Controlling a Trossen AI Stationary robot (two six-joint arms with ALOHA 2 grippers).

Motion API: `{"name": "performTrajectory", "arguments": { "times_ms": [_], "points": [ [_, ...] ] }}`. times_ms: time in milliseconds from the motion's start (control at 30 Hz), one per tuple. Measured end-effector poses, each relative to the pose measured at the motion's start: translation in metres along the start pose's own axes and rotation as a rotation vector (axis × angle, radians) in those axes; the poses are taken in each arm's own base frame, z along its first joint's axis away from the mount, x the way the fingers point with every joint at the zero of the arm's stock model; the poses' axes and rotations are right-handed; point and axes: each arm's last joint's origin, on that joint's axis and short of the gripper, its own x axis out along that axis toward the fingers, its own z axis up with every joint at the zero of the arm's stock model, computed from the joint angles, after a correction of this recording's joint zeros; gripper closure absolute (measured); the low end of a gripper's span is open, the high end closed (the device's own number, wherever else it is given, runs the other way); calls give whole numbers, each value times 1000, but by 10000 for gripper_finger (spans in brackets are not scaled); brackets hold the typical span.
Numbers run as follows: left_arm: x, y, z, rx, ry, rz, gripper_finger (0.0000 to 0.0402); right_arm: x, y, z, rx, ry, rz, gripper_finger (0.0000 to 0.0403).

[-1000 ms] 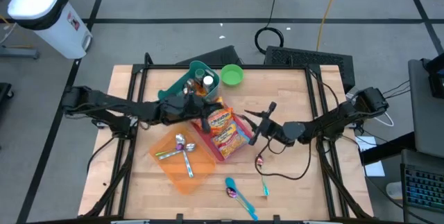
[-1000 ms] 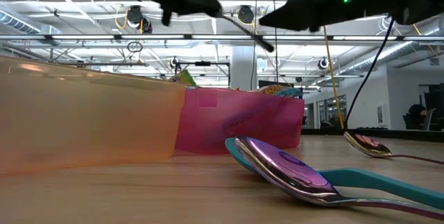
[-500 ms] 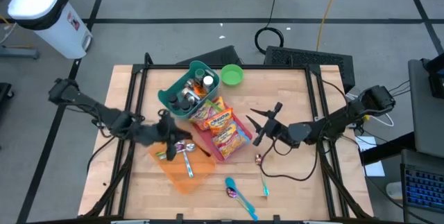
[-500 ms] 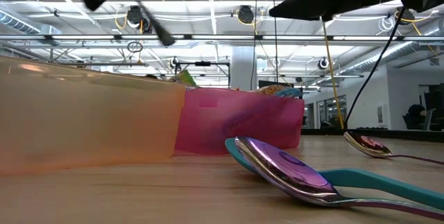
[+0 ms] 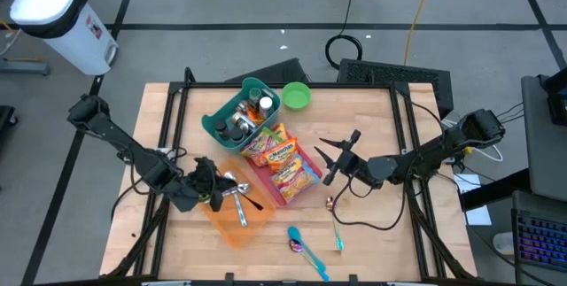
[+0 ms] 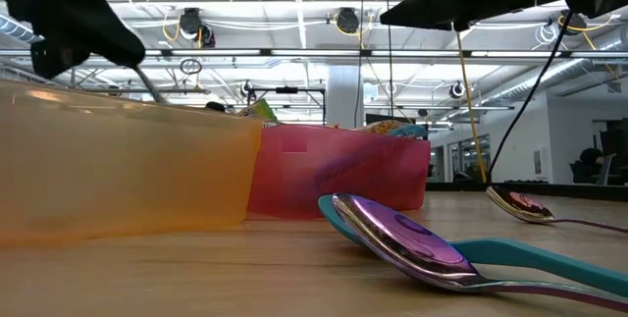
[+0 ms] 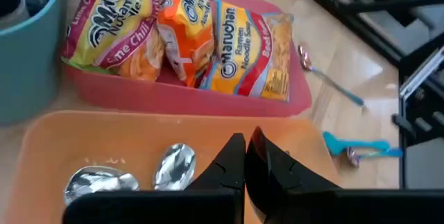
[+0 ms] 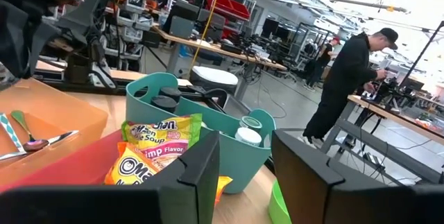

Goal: Pick & Place Food Item
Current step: Put the black spoon into the orange bin

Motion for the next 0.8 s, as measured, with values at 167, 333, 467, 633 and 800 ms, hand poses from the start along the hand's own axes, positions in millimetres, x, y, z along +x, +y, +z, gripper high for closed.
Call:
{"name": "performTrajectory", "arguments": {
  "times_ms": [167,333,467,633,800],
  "points": [
    [9,10,-6,-51,7,32,385,0,0,0,0,0,0,277],
    [17,14,-6,-37,61,45,387,0,0,0,1,0,0,277],
    [25,14,-3,-6,77,41,372,0,0,0,-1,0,0,280],
    [32,18,1,31,67,71,325,0,0,-1,-5,4,2,281],
    [38,24,8,21,53,111,262,0,0,-1,-10,7,3,280]
  ]
}}
